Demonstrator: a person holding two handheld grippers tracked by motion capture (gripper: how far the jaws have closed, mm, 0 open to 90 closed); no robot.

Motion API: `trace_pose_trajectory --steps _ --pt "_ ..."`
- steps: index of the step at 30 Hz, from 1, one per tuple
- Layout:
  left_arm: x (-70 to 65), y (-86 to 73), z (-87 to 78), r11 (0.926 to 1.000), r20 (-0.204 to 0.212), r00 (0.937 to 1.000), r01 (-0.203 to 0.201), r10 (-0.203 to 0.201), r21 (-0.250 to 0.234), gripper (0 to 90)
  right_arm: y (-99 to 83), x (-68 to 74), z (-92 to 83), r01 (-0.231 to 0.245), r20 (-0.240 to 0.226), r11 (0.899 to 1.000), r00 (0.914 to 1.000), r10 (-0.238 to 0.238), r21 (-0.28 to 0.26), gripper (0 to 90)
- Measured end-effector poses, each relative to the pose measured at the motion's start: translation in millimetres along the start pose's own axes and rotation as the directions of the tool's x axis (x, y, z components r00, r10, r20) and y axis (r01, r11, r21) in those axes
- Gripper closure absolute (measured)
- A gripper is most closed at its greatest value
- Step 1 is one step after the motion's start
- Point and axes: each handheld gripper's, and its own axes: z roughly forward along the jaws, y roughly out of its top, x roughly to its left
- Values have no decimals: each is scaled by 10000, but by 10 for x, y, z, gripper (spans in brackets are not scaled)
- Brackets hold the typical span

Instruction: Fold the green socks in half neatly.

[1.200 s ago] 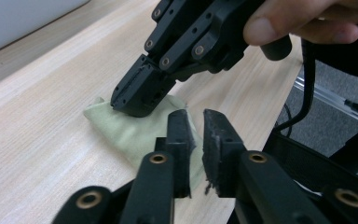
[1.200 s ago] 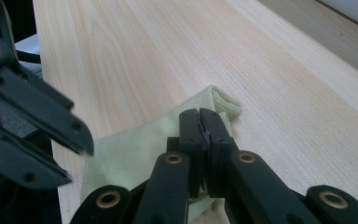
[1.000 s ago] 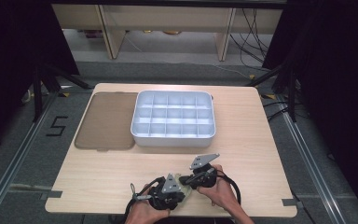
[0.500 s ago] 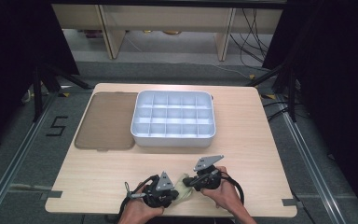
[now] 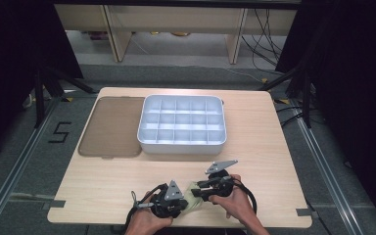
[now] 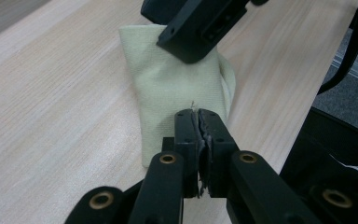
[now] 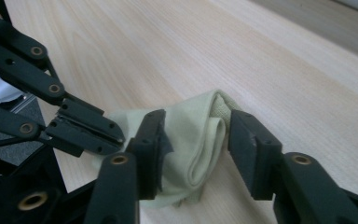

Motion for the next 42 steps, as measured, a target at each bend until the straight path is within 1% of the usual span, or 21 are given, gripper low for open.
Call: trace_pose_trajectory --steps 2,4,5,7,8,10,11,12,14,15,16,20,24,26,30,35,37,39,40,41,42 --pt "-1 11 -9 9996 -12 9996 -288 288 57 857 1 2 45 -96 -43 9997 9999 97 204 525" --pt "-4 10 -8 9994 -66 9994 -343 344 68 856 -4 12 116 -260 -86 9983 9996 265 512 512" --pt "-3 9 -8 9992 -128 9992 -376 377 95 856 -6 -4 140 -131 -76 9982 9999 136 594 512" --pt "-3 5 -18 9990 -36 9992 -408 409 156 855 -12 -22 171 -222 -193 9974 9995 235 679 511" --pt "-13 -1 -12 9998 -29 9999 -165 165 100 854 -12 -25 169 -227 -233 9973 9994 243 694 513" --pt "6 -1 -13 9989 -102 9989 -449 450 124 853 -18 -19 170 -174 -189 9978 9996 186 643 515" --pt "-5 -5 -13 9994 -54 9994 -354 355 52 852 -19 -13 165 -67 -160 9973 9998 79 733 516" --pt "-2 -6 -19 9988 -31 9989 -462 463 139 851 -17 -3 168 -17 -99 9974 9999 24 726 516" --pt "-18 -17 -11 9997 -75 9997 -246 246 94 850 -16 0 172 63 -124 9972 9999 -54 748 523" --pt "-21 -20 -12 9998 -29 9998 -197 198 102 850 -16 -5 171 45 -182 9972 9998 -31 749 537" --pt "-9 -18 -19 9992 -54 9992 -389 390 130 850 -18 -11 171 34 -266 9971 9996 -14 763 553" --pt "-19 -28 -18 9998 -51 9998 -182 183 84 849 -40 -25 176 12 -504 9979 9987 21 652 614" --pt "-15 -31 -27 9999 50 9999 -131 130 55 827 -77 -66 181 -383 -903 9983 9950 421 431 675" --pt "-12 -34 -42 10000 121 9999 35 -35 -73 791 -96 -73 178 -701 -1114 9968 9910 740 384 690" --pt "10 -58 -119 9995 136 9998 176 -172 -275 693 -99 -87 186 -562 -1216 9981 9908 591 271 700" --pt "80 -140 -313 9961 100 9989 468 -462 -743 547 -100 -62 176 -490 -995 9985 9937 512 242 709" --pt "89 -192 -341 9929 39 9963 863 -863 -818 490 -99 -58 173 -477 -964 9986 9941 497 234 712" --pt "134 -241 -380 9949 -130 9974 700 -711 -731 449 -97 -47 169 -445 -927 9988 9946 464 216 715" --pt "164 -275 -401 9949 -206 9972 708 -724 -713 428 -94 -45 167 -407 -930 9989 9947 427 225 717" --pt "162 -294 -415 9929 -223 9952 933 -952 -744 408 -91 -43 166 -332 -847 9993 9958 347 181 719" --pt "179 -320 -446 9934 -204 9958 871 -889 -751 398 -90 -37 164 -317 -820 9993 9961 330 181 719"
